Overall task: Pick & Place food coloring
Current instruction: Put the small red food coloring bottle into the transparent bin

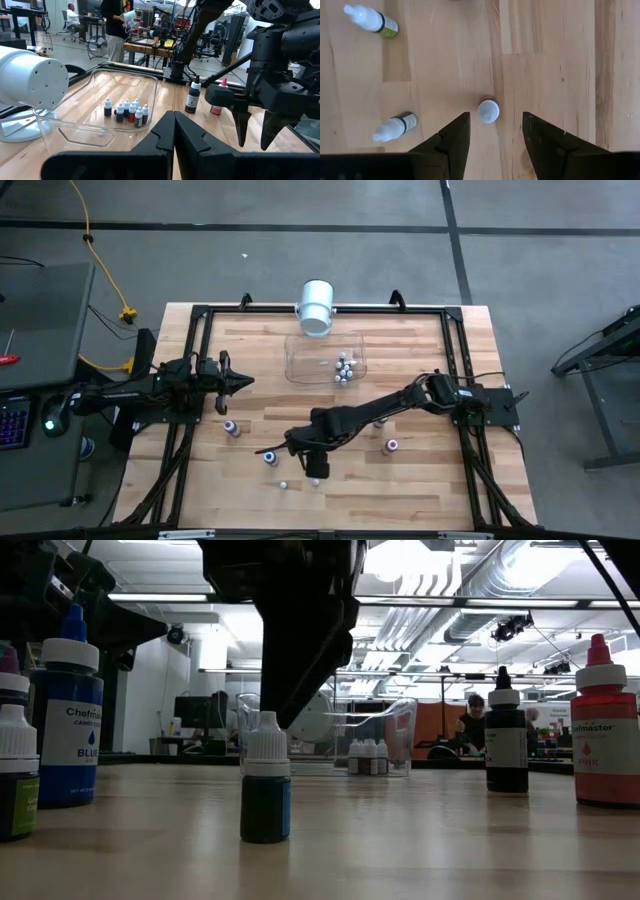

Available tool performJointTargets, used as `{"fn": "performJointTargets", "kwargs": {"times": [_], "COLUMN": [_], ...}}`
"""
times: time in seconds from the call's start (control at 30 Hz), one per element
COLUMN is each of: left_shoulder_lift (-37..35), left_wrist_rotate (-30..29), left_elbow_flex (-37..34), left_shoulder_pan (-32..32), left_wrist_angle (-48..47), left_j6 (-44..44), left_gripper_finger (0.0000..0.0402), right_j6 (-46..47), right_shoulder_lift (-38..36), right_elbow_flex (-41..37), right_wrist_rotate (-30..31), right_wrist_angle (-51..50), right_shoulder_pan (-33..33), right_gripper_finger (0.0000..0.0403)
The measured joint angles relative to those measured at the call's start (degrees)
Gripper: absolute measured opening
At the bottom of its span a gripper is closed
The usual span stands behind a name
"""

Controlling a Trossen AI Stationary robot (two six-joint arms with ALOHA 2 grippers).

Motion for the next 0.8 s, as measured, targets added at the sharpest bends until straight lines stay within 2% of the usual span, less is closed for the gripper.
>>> {"fn": "performJointTargets", "kwargs": {"times": [0.47,0.8], "left_shoulder_lift": [0.0,0.0], "left_wrist_rotate": [0.0,0.0], "left_elbow_flex": [0.0,0.0], "left_shoulder_pan": [0.0,0.0], "left_wrist_angle": [0.0,0.0], "left_j6": [0.0,0.0], "left_gripper_finger": [0.0001,0.0001], "right_j6": [1.2,2.1], "right_shoulder_lift": [-0.1,-0.1], "right_elbow_flex": [-0.5,-4.0], "right_wrist_rotate": [0.2,2.0], "right_wrist_angle": [0.9,5.7], "right_shoulder_pan": [1.3,1.3], "right_gripper_finger": [0.0173,0.0212]}}
